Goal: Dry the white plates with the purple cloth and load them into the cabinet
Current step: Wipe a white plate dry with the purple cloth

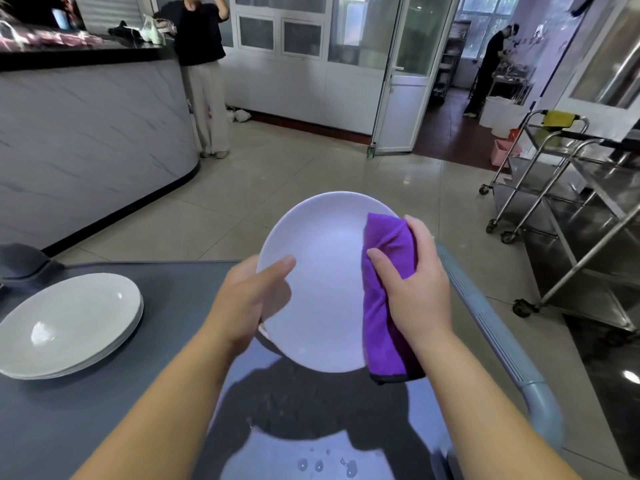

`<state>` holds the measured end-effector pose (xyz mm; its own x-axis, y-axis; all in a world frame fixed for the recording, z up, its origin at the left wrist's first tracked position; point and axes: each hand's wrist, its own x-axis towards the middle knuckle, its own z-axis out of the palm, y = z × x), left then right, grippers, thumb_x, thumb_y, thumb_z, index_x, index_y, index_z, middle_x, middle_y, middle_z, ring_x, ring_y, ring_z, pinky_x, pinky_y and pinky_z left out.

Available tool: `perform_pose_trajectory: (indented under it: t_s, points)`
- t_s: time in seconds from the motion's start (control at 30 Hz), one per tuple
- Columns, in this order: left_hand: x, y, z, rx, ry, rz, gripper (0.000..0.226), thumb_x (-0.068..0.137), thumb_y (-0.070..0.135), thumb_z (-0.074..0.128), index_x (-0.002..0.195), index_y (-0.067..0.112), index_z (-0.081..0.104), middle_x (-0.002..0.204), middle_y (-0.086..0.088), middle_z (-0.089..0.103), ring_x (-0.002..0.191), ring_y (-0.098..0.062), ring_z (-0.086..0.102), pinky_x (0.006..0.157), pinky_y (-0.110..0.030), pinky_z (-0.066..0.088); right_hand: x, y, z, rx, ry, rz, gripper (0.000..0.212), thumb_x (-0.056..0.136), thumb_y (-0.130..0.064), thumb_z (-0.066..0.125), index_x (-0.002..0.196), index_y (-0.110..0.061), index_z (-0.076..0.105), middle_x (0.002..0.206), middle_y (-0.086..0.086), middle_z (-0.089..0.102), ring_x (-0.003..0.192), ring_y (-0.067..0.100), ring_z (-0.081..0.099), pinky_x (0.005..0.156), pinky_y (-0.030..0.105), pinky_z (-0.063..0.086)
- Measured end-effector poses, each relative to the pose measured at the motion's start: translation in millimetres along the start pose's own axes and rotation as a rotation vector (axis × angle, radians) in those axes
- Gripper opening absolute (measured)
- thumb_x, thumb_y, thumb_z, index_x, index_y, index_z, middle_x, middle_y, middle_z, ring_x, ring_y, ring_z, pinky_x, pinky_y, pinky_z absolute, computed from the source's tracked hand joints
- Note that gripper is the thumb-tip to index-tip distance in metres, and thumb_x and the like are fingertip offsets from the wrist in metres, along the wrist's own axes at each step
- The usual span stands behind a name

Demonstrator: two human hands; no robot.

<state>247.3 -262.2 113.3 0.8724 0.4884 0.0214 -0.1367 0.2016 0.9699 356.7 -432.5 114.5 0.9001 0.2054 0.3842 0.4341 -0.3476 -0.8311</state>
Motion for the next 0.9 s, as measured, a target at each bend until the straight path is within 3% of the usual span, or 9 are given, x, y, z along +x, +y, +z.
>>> perform_pose_trajectory:
  t_s: [0.1,0.2,0.27,0.33,0.37,0.5,0.6,0.7,0.9]
  points:
    - [9,3,5,0.068,0.213,0.097,0.01,0.075,0.031,0.072,0.079,0.022,0.072,0.071,0.005,0.072,0.072,-0.026,0.065,0.064,-0.039,0.054,5,-9,-4,-0.136,-0.045,-0.102,0.062,0.085,-0.044,0.066,0.14,-0.044,0.037,0.114,-0.019,0.041,0.094,-0.013,0.031,0.078,0.017,0.028]
    - [5,0,19,0.072,0.285,0.2,0.01,0.077,0.032,0.067,0.069,0.03,0.073,0.069,0.008,0.069,0.068,-0.02,0.063,0.067,-0.041,0.053,-4,-5,4,-0.02,0.125,-0.073,0.062,0.087,-0.043,0.064,0.142,-0.04,0.036,0.124,-0.022,0.041,0.101,-0.018,0.032,0.08,0.01,0.028]
    - [-4,-3,29,0.001,0.304,0.182,0.016,0.085,0.027,0.067,0.072,0.032,0.074,0.072,0.008,0.071,0.071,-0.018,0.065,0.069,-0.04,0.055,-14,1,13,0.133,0.197,0.082,0.059,0.089,-0.043,0.061,0.141,-0.037,0.034,0.134,-0.016,0.047,0.114,-0.002,0.045,0.089,0.017,0.036]
    - [-6,-10,29,-0.035,0.272,0.108,0.015,0.091,0.023,0.064,0.08,0.026,0.073,0.081,0.002,0.074,0.076,-0.022,0.069,0.071,-0.043,0.056,-22,10,18,0.168,0.183,0.183,0.054,0.091,-0.044,0.059,0.138,-0.034,0.035,0.128,-0.008,0.055,0.113,0.014,0.054,0.083,0.027,0.038]
    - [-6,-10,25,-0.035,0.216,0.069,0.008,0.088,0.024,0.065,0.086,0.021,0.072,0.085,-0.002,0.075,0.079,-0.026,0.069,0.073,-0.045,0.055,-23,13,16,0.144,0.163,0.179,0.052,0.091,-0.044,0.059,0.137,-0.033,0.037,0.124,-0.009,0.057,0.111,0.016,0.056,0.082,0.027,0.037]
    - [-3,-5,3,-0.015,-0.003,-0.039,0.046,0.066,0.034,0.073,0.096,-0.001,0.066,0.089,-0.014,0.072,0.078,-0.034,0.065,0.07,-0.044,0.047,-12,12,-4,-0.031,0.053,0.066,0.055,0.088,-0.047,0.061,0.138,-0.041,0.038,0.115,-0.018,0.051,0.102,0.006,0.048,0.081,0.025,0.034]
    - [-7,-7,11,0.013,0.102,-0.029,0.013,0.083,0.026,0.07,0.083,0.013,0.071,0.077,-0.003,0.074,0.071,-0.027,0.068,0.066,-0.041,0.055,-11,2,-7,-0.161,0.022,-0.025,0.061,0.088,-0.049,0.06,0.142,-0.044,0.033,0.113,-0.015,0.042,0.095,0.005,0.04,0.08,0.025,0.031]
    - [-9,-9,21,0.004,0.219,0.057,0.021,0.084,0.023,0.069,0.065,0.017,0.072,0.071,-0.003,0.072,0.066,-0.025,0.066,0.068,-0.044,0.054,-19,3,1,-0.131,0.074,0.04,0.063,0.091,-0.049,0.055,0.146,-0.044,0.026,0.126,-0.006,0.043,0.108,0.015,0.047,0.08,0.027,0.03]
    - [-20,-11,37,-0.037,0.317,0.094,0.022,0.095,0.024,0.057,0.077,0.017,0.068,0.069,0.006,0.072,0.063,-0.013,0.069,0.055,-0.031,0.055,-47,17,33,-0.205,0.21,0.151,0.063,0.09,-0.058,0.046,0.146,-0.03,0.037,0.134,0.004,0.024,0.119,0.026,0.026,0.101,0.043,0.033]
